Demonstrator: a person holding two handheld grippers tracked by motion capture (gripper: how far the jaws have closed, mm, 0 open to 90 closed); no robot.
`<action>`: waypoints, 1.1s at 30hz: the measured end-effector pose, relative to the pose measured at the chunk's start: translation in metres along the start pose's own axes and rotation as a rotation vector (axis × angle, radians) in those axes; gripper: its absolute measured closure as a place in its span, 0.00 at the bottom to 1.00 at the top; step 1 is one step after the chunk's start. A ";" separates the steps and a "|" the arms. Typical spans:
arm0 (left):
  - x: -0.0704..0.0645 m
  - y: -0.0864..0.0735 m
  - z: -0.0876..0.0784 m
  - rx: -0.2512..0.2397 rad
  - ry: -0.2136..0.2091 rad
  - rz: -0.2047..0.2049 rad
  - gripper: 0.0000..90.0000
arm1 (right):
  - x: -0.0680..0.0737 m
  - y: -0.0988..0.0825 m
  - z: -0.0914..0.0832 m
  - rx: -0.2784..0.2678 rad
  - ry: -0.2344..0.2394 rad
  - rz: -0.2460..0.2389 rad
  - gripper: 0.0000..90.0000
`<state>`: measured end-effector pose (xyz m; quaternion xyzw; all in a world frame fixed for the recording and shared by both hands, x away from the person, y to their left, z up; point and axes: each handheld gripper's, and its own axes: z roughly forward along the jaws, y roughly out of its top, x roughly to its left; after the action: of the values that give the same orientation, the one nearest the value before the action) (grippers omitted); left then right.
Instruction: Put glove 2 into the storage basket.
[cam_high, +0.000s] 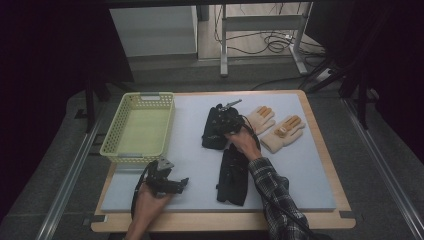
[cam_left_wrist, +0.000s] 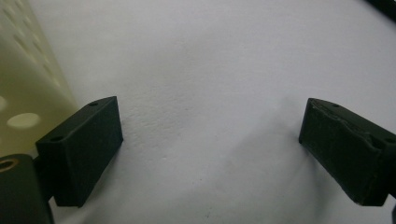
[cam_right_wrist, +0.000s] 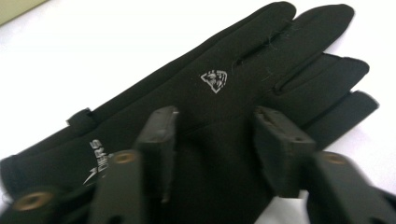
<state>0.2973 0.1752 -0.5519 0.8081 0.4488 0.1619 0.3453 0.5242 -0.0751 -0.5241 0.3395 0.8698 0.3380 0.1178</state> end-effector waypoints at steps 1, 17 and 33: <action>0.000 0.000 0.000 0.000 0.000 0.000 0.07 | 0.000 0.000 -0.001 0.004 0.053 0.021 0.82; 0.000 0.000 0.000 -0.002 0.000 0.000 0.07 | 0.034 0.015 -0.075 -0.121 0.084 -0.010 0.85; 0.000 0.000 0.000 -0.003 0.001 -0.001 0.07 | 0.076 -0.048 -0.170 -0.194 0.112 0.029 0.84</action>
<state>0.2974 0.1750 -0.5520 0.8072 0.4493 0.1628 0.3466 0.3694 -0.1364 -0.4275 0.3195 0.8332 0.4409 0.0963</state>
